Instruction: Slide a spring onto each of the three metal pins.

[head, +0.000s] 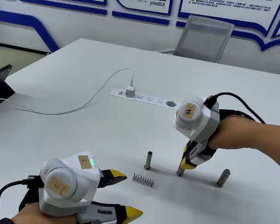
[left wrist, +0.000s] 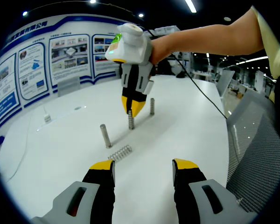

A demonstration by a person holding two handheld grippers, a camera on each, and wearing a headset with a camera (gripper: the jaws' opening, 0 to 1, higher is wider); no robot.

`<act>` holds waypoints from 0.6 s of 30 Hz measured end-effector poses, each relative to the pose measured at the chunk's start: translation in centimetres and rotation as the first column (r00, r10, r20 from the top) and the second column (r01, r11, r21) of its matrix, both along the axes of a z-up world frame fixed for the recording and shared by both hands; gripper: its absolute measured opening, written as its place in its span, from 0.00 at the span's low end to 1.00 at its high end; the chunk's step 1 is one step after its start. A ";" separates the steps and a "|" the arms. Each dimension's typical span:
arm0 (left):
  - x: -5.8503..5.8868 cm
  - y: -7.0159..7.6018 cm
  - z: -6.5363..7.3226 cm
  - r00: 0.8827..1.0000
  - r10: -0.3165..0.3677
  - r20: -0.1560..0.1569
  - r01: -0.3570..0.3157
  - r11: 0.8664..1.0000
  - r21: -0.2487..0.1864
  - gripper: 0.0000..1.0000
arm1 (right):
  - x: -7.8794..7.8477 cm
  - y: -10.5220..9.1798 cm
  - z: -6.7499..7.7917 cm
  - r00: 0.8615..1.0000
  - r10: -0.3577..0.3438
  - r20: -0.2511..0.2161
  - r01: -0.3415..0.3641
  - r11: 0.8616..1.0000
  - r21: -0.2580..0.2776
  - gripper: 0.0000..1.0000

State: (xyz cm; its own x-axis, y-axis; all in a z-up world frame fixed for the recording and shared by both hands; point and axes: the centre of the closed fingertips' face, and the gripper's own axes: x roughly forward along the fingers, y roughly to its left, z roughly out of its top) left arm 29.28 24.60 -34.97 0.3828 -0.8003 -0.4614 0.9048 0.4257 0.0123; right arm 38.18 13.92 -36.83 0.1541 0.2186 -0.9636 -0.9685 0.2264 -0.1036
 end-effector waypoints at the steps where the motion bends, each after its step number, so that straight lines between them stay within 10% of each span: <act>1: 0.0 0.0 0.0 1.000 0.000 0.001 0.000 1.000 0.000 0.50 | 0.0 0.0 0.0 1.000 -0.001 0.001 0.001 1.000 0.002 0.14; 18: -0.1 -0.3 0.3 1.000 -0.008 0.007 0.008 1.000 0.002 0.51 | -0.1 0.9 2.2 0.997 -0.002 0.075 -0.001 0.999 0.044 0.20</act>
